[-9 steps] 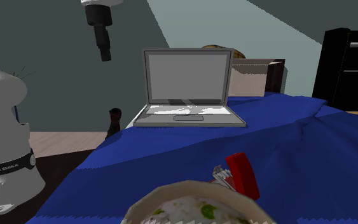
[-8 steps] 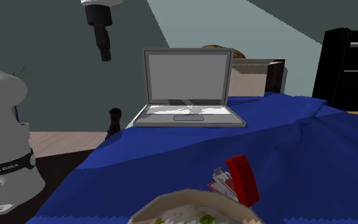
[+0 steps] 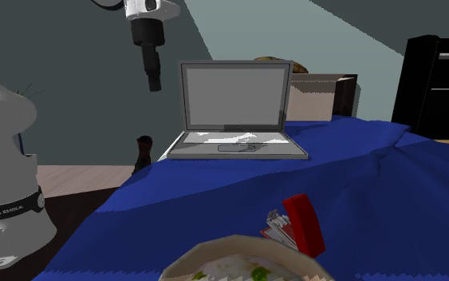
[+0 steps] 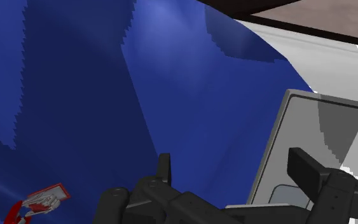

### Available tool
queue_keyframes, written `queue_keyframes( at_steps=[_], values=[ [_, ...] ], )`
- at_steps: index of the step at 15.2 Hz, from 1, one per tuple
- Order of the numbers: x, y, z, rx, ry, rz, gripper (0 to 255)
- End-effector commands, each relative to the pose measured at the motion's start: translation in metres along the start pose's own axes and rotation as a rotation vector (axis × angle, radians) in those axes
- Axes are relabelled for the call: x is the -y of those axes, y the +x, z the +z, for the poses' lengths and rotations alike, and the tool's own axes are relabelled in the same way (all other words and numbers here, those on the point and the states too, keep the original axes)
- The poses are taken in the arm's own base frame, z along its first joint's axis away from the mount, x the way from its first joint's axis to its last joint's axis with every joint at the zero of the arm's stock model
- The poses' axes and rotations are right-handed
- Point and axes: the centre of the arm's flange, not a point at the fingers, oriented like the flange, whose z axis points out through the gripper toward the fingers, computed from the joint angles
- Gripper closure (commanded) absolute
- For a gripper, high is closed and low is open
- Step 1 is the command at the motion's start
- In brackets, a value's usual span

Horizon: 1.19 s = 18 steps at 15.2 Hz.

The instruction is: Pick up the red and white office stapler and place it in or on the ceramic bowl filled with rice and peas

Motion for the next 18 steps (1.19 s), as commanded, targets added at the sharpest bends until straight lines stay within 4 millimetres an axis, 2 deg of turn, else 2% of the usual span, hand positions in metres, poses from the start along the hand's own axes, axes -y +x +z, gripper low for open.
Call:
queue_keyframes(
  at_steps=[1, 9, 18],
  values=[
    [-0.013, 0.017, 0.012, 0.0, -0.021, 0.016, 0],
    [-0.076, 0.079, 0.056, 0.007, -0.101, 0.08, 0],
    [-0.155, 0.144, 0.099, 0.014, -0.191, 0.153, 0]
  ],
)
